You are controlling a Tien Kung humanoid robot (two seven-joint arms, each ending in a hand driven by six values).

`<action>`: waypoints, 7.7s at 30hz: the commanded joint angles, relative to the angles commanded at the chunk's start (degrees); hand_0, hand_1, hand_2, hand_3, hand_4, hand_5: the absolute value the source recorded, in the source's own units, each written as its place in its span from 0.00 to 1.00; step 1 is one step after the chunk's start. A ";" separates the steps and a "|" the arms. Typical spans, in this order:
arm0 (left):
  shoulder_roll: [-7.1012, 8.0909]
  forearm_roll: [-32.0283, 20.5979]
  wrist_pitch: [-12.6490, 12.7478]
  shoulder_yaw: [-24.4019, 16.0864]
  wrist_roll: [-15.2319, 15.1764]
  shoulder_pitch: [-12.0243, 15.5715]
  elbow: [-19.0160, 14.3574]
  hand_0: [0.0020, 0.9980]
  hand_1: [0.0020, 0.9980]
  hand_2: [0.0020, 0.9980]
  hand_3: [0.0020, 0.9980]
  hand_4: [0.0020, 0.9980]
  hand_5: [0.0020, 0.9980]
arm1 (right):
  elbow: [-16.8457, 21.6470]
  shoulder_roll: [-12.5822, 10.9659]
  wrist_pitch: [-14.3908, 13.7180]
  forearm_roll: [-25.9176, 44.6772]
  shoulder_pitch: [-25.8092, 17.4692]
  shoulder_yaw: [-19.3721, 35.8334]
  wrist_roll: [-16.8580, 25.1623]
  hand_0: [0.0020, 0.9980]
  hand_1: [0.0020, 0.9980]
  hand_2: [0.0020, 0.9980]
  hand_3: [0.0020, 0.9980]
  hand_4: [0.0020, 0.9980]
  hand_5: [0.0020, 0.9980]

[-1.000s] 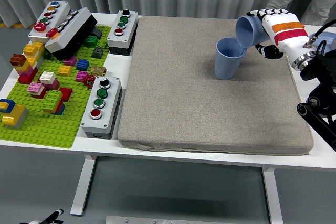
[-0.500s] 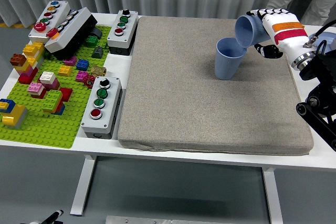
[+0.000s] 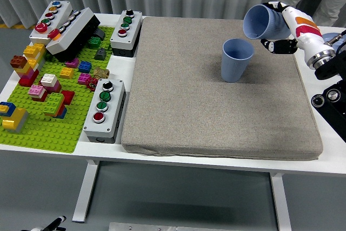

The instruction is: Pick cup pour cup place

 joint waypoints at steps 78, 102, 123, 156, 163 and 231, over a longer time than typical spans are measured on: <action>-0.83 0.59 -0.49 0.73 0.15 -0.11 0.00 0.83 0.82 0.88 0.82 0.63 0.99 | -10.75 9.59 5.75 41.47 -15.80 16.24 12.57 0.85 0.72 0.60 0.62 0.64 0.00; -0.75 0.30 -0.52 1.17 0.11 0.26 0.00 0.83 0.82 0.88 0.82 0.63 0.99 | -10.77 9.48 8.94 40.23 -16.19 16.96 12.47 0.90 0.86 0.86 0.86 0.73 0.12; -0.75 0.26 -0.50 1.24 0.00 0.05 0.00 0.83 0.82 0.88 0.82 0.63 0.99 | -10.98 9.32 11.53 37.44 -16.08 17.93 10.89 0.95 0.90 0.97 0.93 0.81 0.17; -0.76 0.80 -0.49 0.34 0.13 0.34 0.00 0.83 0.82 0.88 0.81 0.63 0.99 | -9.17 8.36 11.94 35.48 -17.01 19.07 9.10 0.96 0.91 0.99 0.94 0.81 0.16; -0.77 0.96 -0.51 0.20 0.18 0.46 0.00 0.83 0.82 0.87 0.81 0.63 0.99 | -8.87 8.06 11.96 35.23 -17.37 19.32 9.00 0.96 0.91 0.99 0.92 0.81 0.16; -0.59 0.83 -0.39 -0.20 0.11 0.62 0.00 0.83 0.82 0.87 0.81 0.63 1.00 | -4.81 2.98 6.68 46.19 -8.86 27.94 9.09 0.85 0.78 0.81 0.82 0.81 0.98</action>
